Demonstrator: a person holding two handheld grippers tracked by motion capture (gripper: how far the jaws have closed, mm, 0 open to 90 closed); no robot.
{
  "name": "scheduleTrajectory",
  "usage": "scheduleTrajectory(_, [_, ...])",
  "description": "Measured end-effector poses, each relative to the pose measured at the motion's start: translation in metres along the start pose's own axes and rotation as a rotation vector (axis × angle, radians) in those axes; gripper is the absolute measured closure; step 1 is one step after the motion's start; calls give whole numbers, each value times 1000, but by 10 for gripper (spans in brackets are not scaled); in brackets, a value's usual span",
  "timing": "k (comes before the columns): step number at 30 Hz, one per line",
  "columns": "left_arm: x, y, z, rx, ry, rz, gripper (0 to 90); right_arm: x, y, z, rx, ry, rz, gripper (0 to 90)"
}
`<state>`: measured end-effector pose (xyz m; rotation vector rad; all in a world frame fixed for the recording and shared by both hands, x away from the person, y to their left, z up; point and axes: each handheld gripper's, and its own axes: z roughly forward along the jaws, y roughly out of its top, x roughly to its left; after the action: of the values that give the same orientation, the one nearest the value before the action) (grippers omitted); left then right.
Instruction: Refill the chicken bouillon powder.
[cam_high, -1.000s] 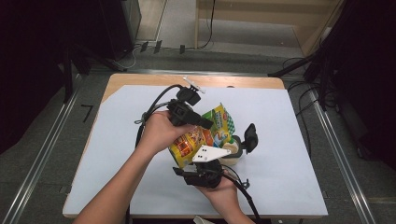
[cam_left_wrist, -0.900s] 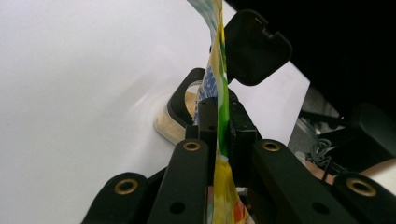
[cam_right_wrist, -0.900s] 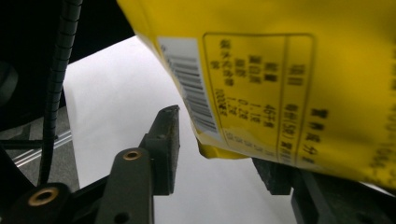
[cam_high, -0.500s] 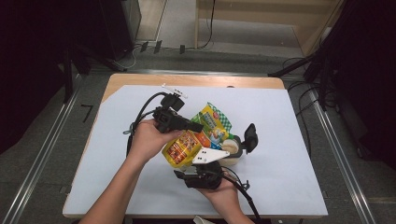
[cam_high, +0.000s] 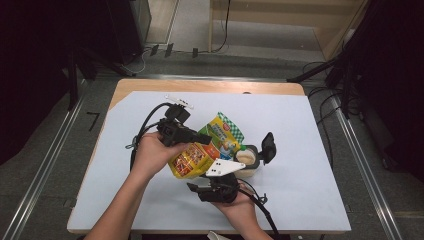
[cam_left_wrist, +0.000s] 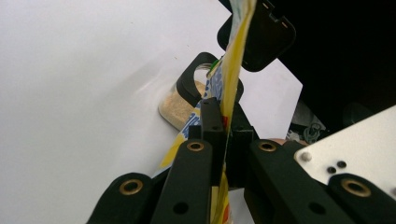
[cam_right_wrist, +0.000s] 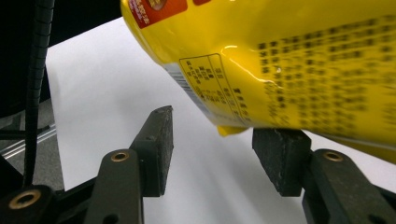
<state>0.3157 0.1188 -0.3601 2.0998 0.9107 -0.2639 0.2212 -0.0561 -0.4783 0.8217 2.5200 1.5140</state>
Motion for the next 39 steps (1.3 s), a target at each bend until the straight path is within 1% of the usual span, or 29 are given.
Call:
scheduleTrajectory(4, [6,-5,-3,-5,-11,-1,900,-2,0,1,5,0,11,492])
scheduleTrajectory(7, [11,-8,-9,-17,-2,-3,900,-2,-1,0,3,-4,9,490])
scheduleTrajectory(9, [14,-9,-13,-31,-1,-9,900,-3,-1,0,1,-6,8,489])
scheduleTrajectory(11, [18,-10,-19,-47,10,-9,900,-4,-1,0,3,-6,8,489])
scheduleTrajectory(15, [33,-11,-28,-86,30,-24,900,-3,-1,-1,3,-6,5,489])
scheduleTrajectory(17, [41,-11,-31,-96,55,-31,900,-3,-1,-1,0,-7,4,489])
scheduleTrajectory(20, [55,-10,-34,-115,83,-53,900,-2,-1,-2,-3,-8,8,489])
scheduleTrajectory(23, [68,-9,-33,-128,104,-68,900,-3,-2,-4,-3,-13,12,489])
scheduleTrajectory(24, [72,-8,-32,-133,118,-76,900,-3,-2,-4,-5,-18,15,489])
scheduleTrajectory(26, [78,-6,-30,-149,137,-77,900,-4,-3,-6,-5,-23,17,489])
scheduleTrajectory(28, [84,-5,-28,-175,143,-71,900,-6,-4,-8,-7,-29,24,489])
scheduleTrajectory(29, [86,-4,-26,-190,153,-61,900,-6,-5,-9,-7,-33,30,489])
scheduleTrajectory(30, [89,-4,-25,-202,154,-64,900,-7,-5,-10,-8,-36,29,489])
scheduleTrajectory(31, [91,-4,-22,-206,154,-67,900,-7,-6,-11,-7,-40,31,489])
scheduleTrajectory(33, [95,-5,-17,-183,168,-67,900,-8,-6,-12,-10,-46,36,489])
scheduleTrajectory(35, [97,-8,-17,-207,147,-71,900,-9,-6,-14,-10,-49,37,489])
scheduleTrajectory(39, [95,-15,-21,-224,145,-63,900,-10,-5,-15,-14,-50,38,489])
